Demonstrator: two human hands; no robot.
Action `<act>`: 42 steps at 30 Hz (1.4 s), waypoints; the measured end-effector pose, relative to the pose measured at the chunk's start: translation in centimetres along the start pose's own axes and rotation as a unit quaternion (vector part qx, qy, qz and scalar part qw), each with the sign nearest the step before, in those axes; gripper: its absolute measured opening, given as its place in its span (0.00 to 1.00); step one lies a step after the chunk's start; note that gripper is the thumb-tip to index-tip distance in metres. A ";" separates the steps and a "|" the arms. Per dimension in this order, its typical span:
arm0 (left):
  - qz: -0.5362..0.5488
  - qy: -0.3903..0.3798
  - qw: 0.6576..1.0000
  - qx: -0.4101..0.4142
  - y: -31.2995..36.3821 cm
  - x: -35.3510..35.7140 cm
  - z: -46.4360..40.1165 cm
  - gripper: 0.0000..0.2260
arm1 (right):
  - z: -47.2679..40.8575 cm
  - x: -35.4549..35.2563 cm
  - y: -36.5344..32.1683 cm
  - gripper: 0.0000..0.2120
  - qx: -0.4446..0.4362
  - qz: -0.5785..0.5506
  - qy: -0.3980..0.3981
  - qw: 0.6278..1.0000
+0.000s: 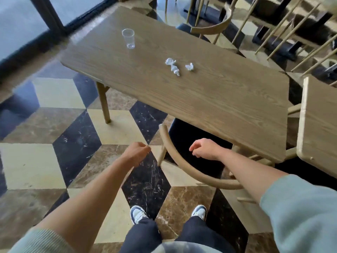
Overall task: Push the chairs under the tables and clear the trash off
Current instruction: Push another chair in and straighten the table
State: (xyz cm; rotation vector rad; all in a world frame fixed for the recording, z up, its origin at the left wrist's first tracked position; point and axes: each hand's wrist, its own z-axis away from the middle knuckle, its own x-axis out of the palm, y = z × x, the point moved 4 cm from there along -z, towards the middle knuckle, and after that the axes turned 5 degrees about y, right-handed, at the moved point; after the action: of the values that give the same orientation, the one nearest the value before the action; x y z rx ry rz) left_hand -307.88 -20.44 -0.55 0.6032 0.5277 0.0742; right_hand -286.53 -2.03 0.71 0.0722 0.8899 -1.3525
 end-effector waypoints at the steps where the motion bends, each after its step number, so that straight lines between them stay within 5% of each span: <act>1: 0.008 0.000 1.000 -0.004 -1.3 -2.5 -0.1 0.13 | -0.6 0.7 -2.9 0.11 -0.013 0.001 0.010 1.000; 13: 0.063 0.146 0.987 -0.015 -12.0 -31.5 -2.1 0.11 | -10.2 7.5 -36.0 0.09 -0.167 0.096 -0.007 0.981; 25: 0.070 0.183 0.979 -0.051 -13.1 -60.3 -18.3 0.12 | -32.7 9.6 -66.0 0.09 -0.230 0.052 -0.056 0.970; 34: 0.063 0.181 0.980 -0.050 -9.1 -80.3 -32.1 0.09 | -45.3 4.0 -84.2 0.11 -0.204 0.046 -0.039 0.977; 42: 0.040 0.125 0.991 0.038 1.2 -95.8 -52.0 0.06 | -60.6 -5.7 -91.1 0.11 -0.070 -0.004 0.066 0.995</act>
State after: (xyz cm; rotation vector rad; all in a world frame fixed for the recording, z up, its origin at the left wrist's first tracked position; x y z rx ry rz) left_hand -416.34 -13.13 7.19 0.6946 0.7517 0.2079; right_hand -395.45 10.11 2.53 0.0508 1.0941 -1.3002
